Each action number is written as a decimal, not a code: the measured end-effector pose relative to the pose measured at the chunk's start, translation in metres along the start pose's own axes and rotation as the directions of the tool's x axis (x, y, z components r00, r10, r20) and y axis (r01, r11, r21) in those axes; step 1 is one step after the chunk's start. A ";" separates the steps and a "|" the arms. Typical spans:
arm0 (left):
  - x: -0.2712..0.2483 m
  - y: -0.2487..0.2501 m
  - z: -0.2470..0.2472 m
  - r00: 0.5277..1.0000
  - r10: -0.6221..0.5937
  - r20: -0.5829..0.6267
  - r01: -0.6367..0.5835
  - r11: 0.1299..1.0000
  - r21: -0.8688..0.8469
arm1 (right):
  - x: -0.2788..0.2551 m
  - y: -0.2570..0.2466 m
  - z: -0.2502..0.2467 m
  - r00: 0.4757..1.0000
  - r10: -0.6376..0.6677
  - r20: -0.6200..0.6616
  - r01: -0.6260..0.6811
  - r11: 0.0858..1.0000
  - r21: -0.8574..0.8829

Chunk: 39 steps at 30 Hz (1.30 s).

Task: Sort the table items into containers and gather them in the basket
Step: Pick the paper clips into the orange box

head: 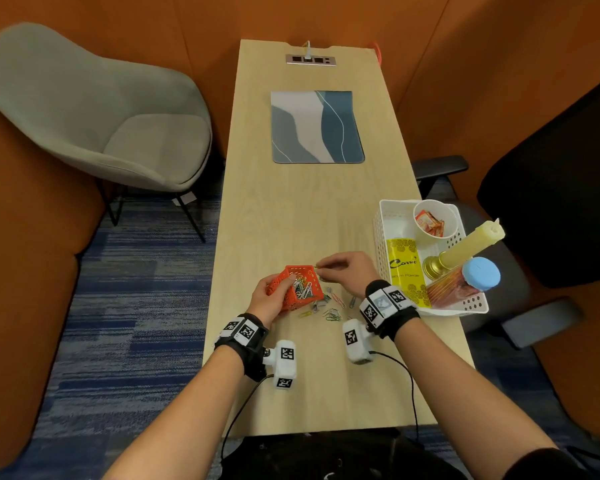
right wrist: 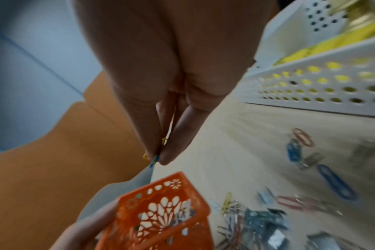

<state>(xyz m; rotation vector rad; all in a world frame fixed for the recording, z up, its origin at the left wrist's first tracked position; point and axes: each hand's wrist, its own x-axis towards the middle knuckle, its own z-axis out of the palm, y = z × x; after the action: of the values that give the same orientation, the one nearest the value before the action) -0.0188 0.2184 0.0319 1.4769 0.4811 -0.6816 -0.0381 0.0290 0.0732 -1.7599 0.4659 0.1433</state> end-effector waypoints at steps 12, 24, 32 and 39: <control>-0.006 0.003 -0.015 1.000 -0.005 -0.019 0.004 0.996 -0.086 | 0.006 0.065 -0.022 0.956 0.185 -0.227 -0.293 0.622 -0.726; -0.009 -0.010 -0.031 0.998 -0.029 -0.053 0.023 0.994 -0.108 | -0.018 0.094 0.042 0.999 -0.016 -0.048 -0.030 0.587 -0.809; -0.011 -0.010 -0.037 0.997 -0.023 -0.070 0.018 0.997 -0.077 | 0.006 0.075 0.049 0.994 -0.080 0.072 0.102 0.493 -0.864; -0.011 -0.004 -0.036 0.998 -0.010 -0.054 0.005 0.996 -0.084 | 0.021 0.069 0.026 0.995 0.069 -0.076 -0.103 0.712 -0.695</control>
<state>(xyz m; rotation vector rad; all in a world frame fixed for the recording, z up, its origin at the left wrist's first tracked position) -0.0255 0.2558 0.0341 1.4180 0.5513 -0.6212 -0.0410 0.0376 -0.0030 -2.4997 0.5721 0.3898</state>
